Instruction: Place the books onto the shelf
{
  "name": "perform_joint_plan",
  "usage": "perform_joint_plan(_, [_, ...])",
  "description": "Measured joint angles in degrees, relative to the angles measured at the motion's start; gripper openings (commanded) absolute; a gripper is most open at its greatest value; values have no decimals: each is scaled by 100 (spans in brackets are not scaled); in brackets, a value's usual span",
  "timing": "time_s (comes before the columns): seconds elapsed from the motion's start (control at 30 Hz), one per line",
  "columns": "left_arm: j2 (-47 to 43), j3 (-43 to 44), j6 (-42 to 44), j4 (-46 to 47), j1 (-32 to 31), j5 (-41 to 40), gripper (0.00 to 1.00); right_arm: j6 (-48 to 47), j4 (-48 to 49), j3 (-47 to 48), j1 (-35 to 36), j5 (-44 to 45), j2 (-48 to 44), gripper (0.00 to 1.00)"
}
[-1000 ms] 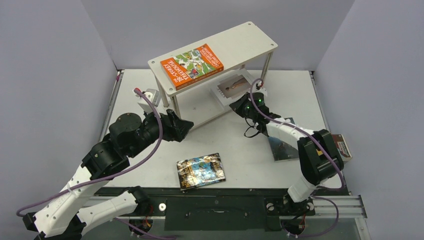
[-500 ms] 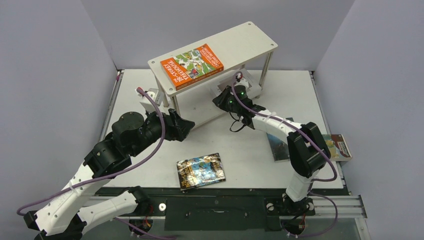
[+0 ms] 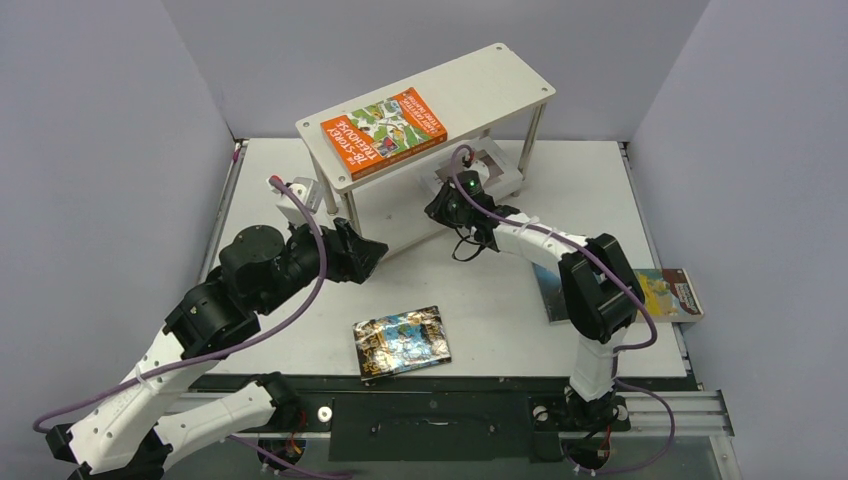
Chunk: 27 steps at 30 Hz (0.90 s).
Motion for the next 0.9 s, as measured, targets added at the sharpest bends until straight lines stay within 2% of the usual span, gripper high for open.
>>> perform_joint_plan(0.3, [-35,0,0,2,0,0,70,-157,-573,238,-103,553,0,14])
perform_joint_plan(0.8, [-33,0,-4,2,0,0,70,-225,-649,236,-140,603,0,15])
perform_joint_plan(0.9, [-33,0,-11,2,0,0,70,-234,-649,238,-140,597,0,18])
